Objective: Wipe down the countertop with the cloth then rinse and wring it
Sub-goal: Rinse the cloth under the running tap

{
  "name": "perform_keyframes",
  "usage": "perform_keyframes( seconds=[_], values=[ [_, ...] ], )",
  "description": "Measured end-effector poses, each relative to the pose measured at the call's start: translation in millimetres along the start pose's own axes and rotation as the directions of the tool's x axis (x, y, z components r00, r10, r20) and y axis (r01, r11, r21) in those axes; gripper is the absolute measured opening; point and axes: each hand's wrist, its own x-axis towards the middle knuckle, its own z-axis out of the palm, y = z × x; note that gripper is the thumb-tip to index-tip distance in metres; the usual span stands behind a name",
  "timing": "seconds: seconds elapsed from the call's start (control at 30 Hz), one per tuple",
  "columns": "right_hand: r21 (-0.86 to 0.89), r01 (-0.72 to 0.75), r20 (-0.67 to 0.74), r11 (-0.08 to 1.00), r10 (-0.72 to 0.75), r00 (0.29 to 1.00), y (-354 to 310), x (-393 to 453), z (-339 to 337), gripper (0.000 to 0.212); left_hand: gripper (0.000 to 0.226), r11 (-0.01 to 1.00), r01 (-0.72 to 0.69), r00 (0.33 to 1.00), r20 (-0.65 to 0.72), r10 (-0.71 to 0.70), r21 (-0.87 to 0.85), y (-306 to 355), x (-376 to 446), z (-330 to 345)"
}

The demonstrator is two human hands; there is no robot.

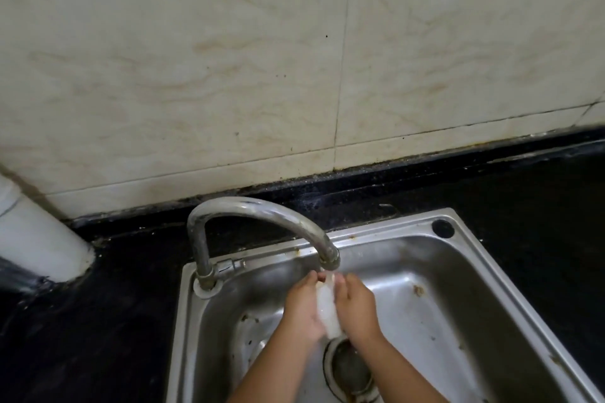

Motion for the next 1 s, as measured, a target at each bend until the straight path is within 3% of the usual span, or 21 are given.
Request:
perform_keyframes(
  seconds=[0.2,0.33,0.4,0.47,0.53,0.63,0.7,0.83,1.0],
  values=[
    [0.433,-0.245,0.063,0.868,0.242,0.968,6.7,0.9,-0.6,0.030,0.050,0.999,-0.020,0.989,0.142,0.025,-0.036,-0.6,-6.0,-19.5],
    [0.614,-0.266,0.235,0.743,0.150,0.960,2.1,2.4,-15.9,0.017,0.036,0.967,0.018,0.988,0.142,-0.056,0.253,-3.3,-12.6,-22.5],
    [0.683,-0.306,0.323,0.663,0.101,0.941,-2.4,1.5,-24.5,0.004,0.028,0.949,-0.016,0.995,0.097,-0.015,0.316,-1.8,-10.3,-21.5],
    [0.627,-0.318,0.334,0.711,0.123,0.935,-1.4,-0.1,-29.3,0.018,0.022,0.960,-0.093,0.995,0.043,0.085,0.264,-0.3,-3.1,-21.3],
    [0.487,-0.329,0.293,0.809,0.204,0.934,2.2,-3.2,-31.3,0.029,0.026,0.983,-0.150,0.988,0.037,0.147,0.109,-0.2,0.0,-22.3],
    [0.245,-0.337,0.296,0.909,0.261,0.919,6.3,-5.8,-27.0,0.021,0.025,0.991,-0.121,0.990,0.064,0.125,-0.060,-5.3,-2.9,-21.7],
    [0.073,-0.257,0.255,0.964,0.231,0.939,7.3,-4.9,-21.7,0.018,0.032,0.988,-0.093,0.989,0.103,0.106,-0.125,-11.0,-4.1,-19.7],
    [-0.003,-0.106,0.197,0.994,0.104,0.975,5.4,-9.2,-20.2,0.017,0.007,0.983,-0.179,0.984,-0.008,0.178,-0.051,-14.4,5.3,-19.7],
    [-0.012,0.110,0.286,0.994,-0.102,0.953,4.3,-20.1,-26.6,0.030,0.016,0.943,-0.303,0.950,-0.037,0.311,0.139,-10.6,3.6,-15.6]
  ],
)
